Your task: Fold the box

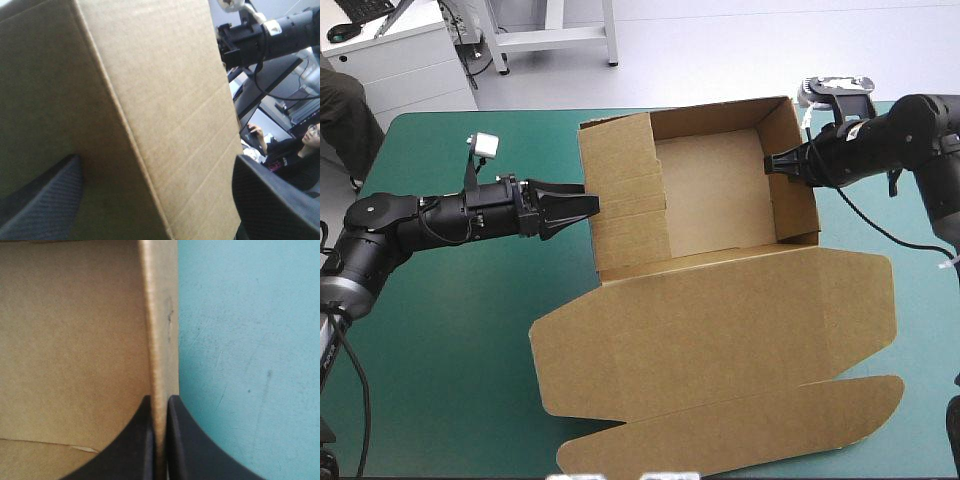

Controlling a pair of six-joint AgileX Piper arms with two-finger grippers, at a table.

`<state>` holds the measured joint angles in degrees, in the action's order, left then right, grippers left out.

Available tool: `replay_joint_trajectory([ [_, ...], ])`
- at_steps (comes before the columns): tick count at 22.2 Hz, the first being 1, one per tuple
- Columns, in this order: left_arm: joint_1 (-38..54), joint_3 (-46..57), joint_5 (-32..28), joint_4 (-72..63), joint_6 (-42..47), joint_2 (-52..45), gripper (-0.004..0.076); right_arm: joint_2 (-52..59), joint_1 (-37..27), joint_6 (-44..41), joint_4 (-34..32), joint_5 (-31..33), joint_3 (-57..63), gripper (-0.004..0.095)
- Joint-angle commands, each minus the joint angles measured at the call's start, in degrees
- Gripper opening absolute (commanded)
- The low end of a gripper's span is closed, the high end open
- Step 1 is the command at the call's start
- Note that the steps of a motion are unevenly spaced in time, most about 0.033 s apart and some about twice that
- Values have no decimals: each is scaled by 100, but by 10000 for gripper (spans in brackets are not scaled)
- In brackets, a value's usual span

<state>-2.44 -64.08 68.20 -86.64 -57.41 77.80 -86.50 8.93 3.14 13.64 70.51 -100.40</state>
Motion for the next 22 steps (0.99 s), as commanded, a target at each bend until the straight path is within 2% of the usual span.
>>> replay_joint_trajectory([
  [1,-49,-184,522,-252,71,-178,577,236,212,-128,221,-471,-143,-16],
  [5,-49,-184,-93,169,790,-213,578,236,537,-487,-253,-729,-143,-13],
  [7,-49,-184,-649,709,1243,-367,578,257,891,-834,-818,-865,-143,-12],
  [8,-49,-184,-1086,1175,1808,-525,578,283,1105,-1104,-1134,-939,-143,-12],
  [10,-49,-184,-1571,1865,2555,-760,578,307,1328,-1294,-1244,-1018,-167,-12],
  [12,-49,-184,-1992,2166,2863,-991,577,307,1488,-1479,-1313,-1076,-210,-12],
  [17,-392,-617,-2134,3626,3793,-1087,578,296,1791,-1705,-1524,-1357,-210,-12],
  [22,-1624,-865,-2868,6131,6025,-984,577,288,1868,-1882,-1720,-1462,-210,-12],
])
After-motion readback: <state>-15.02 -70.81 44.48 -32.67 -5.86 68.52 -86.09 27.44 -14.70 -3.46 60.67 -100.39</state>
